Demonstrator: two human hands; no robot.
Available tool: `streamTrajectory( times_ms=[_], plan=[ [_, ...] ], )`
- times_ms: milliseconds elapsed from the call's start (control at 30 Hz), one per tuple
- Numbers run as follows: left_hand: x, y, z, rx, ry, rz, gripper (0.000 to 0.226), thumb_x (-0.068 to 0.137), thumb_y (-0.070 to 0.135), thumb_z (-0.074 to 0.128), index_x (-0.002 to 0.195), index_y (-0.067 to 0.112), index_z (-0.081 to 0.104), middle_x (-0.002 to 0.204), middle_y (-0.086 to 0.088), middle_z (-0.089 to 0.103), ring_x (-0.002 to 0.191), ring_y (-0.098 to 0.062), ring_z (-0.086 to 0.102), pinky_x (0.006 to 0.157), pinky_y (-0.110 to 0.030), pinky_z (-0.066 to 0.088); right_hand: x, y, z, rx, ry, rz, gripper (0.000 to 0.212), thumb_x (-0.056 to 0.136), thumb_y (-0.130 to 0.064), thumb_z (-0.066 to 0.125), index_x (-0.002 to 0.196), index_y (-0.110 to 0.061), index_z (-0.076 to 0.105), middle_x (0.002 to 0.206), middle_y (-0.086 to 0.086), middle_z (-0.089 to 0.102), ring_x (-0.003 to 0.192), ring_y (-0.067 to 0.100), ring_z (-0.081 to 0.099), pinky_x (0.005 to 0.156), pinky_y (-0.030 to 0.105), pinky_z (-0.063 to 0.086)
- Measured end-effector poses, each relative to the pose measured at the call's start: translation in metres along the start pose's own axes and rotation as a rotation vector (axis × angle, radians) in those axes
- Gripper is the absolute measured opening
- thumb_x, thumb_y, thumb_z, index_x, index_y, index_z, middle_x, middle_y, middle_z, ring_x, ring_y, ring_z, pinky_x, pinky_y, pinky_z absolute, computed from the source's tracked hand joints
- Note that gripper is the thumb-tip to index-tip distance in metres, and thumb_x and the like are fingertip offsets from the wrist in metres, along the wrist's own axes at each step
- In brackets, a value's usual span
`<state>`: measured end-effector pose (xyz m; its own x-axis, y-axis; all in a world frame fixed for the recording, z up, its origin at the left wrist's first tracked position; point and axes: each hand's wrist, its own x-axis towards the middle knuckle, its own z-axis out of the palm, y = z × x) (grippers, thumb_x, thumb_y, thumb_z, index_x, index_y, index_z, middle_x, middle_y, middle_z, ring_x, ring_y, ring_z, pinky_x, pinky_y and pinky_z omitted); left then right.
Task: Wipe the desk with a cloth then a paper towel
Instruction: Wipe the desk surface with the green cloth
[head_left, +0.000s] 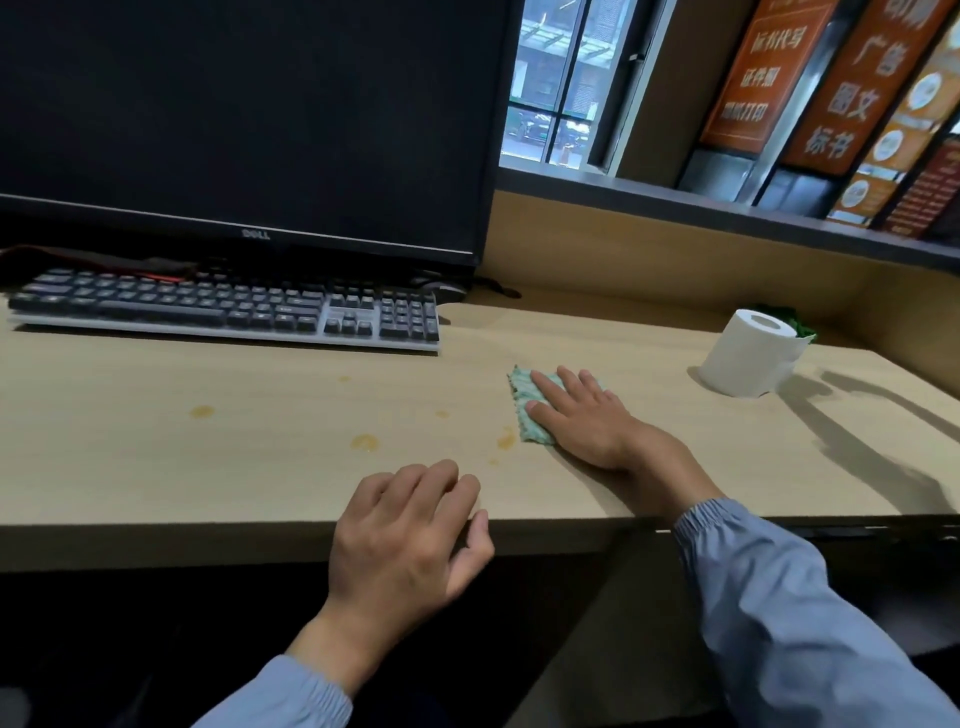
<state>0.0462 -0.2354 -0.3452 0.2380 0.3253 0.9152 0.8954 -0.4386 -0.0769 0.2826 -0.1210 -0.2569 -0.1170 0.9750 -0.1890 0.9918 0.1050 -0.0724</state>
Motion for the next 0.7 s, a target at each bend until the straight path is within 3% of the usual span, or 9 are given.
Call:
streamTrajectory(
  times_ms=[200,467,600,700],
  plan=[
    [-0.004,0.006,0.006,0.044,0.046,-0.049,0.02,0.09,0.037,0.064,0.09,0.021,0.077,0.097,0.003,0.075,0.075,-0.02,0.056,0.068,-0.037,0.036,0.043,0.001,-0.01,-0.002,-0.014,0.025,0.064,0.105,-0.061,0.018,0.162,-0.041,-0.001,0.172,0.003,-0.006,0.157,0.028,-0.01,0.124,0.049,0.0],
    [0.001,0.009,0.007,0.037,0.029,-0.083,0.021,0.088,0.034,0.063,0.074,0.02,0.067,0.089,0.003,0.072,0.064,-0.02,0.056,0.063,-0.037,0.033,0.095,0.0,-0.024,0.002,-0.026,0.048,0.065,0.104,-0.062,0.018,0.163,-0.04,0.001,0.172,0.002,-0.004,0.157,0.028,-0.007,0.124,0.05,0.001],
    [0.015,0.013,0.006,0.02,-0.025,-0.156,0.021,0.087,0.028,0.063,0.07,0.017,0.058,0.073,0.0,0.057,0.06,-0.023,0.049,0.053,-0.04,0.037,0.122,0.0,-0.032,0.007,-0.019,0.062,0.065,0.103,-0.062,0.018,0.162,-0.04,0.002,0.172,0.003,-0.003,0.157,0.028,-0.007,0.125,0.05,0.001],
    [0.026,0.008,0.004,-0.023,-0.076,-0.2,0.021,0.091,0.026,0.059,0.072,0.017,0.055,0.071,0.001,0.05,0.063,-0.021,0.047,0.054,-0.038,0.042,0.138,-0.002,-0.037,0.003,-0.016,0.069,0.064,0.104,-0.061,0.019,0.162,-0.039,0.004,0.172,0.004,-0.001,0.157,0.029,-0.005,0.125,0.051,0.003]
  ],
)
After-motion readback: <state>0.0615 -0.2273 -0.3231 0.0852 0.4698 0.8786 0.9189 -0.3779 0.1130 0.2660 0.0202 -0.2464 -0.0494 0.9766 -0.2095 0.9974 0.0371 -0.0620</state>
